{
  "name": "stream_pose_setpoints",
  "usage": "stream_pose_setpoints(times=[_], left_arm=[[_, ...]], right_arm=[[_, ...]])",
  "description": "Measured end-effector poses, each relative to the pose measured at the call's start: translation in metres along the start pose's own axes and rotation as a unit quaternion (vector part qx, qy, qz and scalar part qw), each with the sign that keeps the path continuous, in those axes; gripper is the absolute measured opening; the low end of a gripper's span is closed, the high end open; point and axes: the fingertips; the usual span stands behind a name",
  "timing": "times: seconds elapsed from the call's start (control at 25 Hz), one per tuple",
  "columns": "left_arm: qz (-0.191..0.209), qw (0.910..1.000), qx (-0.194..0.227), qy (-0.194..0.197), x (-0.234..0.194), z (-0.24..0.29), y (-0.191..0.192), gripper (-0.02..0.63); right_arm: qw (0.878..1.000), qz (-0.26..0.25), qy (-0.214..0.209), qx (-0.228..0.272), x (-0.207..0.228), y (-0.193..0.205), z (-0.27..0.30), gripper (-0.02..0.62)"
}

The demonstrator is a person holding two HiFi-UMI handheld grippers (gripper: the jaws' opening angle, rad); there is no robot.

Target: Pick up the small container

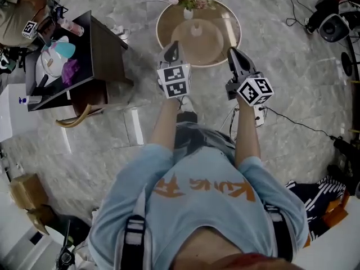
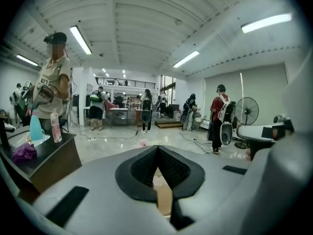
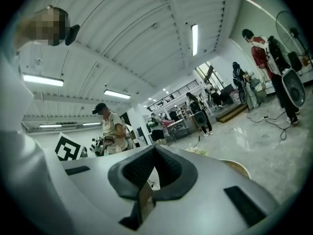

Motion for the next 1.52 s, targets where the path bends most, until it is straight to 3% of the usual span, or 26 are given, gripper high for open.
stream_pose_setpoints(times=[0.24, 0.44, 0.6, 0.8, 0.92, 1.04, 1.2, 1.28, 1.4, 1.52], left_arm=[[-0.034, 0.9989, -0.033, 0.001, -0.052, 0.054, 0.016, 0.023], [-0.05, 0.9963, -0.061, 0.034, -0.041, 0.077, 0.053, 0.023], [-0.117, 0.9867, -0.08, 0.079, -0.02, 0.095, 0.082, 0.023], [-0.051, 0.9882, -0.123, 0.075, -0.015, 0.15, 0.157, 0.023], [-0.065, 0.9875, -0.125, 0.071, -0.019, 0.178, 0.2, 0.023], [-0.061, 0.9873, -0.133, 0.063, -0.026, 0.188, 0.229, 0.023], [0.018, 0.9831, -0.161, 0.085, -0.018, 0.197, 0.259, 0.023], [-0.005, 0.9843, -0.158, 0.078, -0.023, 0.197, 0.272, 0.023], [-0.078, 0.9857, -0.148, 0.018, -0.049, 0.198, 0.292, 0.023], [-0.121, 0.9827, -0.139, -0.017, -0.06, 0.199, 0.305, 0.023]], right_arm=[[0.999, 0.021, -0.023, -0.045, 0.002, 0.022, 0.08, 0.012], [0.995, 0.025, 0.002, -0.093, 0.024, 0.068, 0.084, 0.012], [0.99, 0.044, -0.008, -0.132, 0.044, 0.098, 0.087, 0.012], [0.978, 0.029, -0.012, -0.207, 0.096, 0.192, 0.112, 0.012], [0.972, 0.034, -0.004, -0.234, 0.13, 0.237, 0.121, 0.012], [0.965, 0.006, -0.025, -0.263, 0.142, 0.259, 0.122, 0.012], [0.966, -0.015, -0.024, -0.256, 0.176, 0.259, 0.134, 0.012], [0.965, -0.027, -0.033, -0.26, 0.185, 0.264, 0.136, 0.012], [0.966, 0.0, -0.038, -0.254, 0.191, 0.271, 0.142, 0.012], [0.967, 0.012, -0.046, -0.249, 0.19, 0.29, 0.149, 0.012]])
Point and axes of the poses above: the fingertips, and each gripper's own axes: z forward along the fingers, x to its right, y out of its underside, and after that the axes turned 11 degrees about y, right-handed
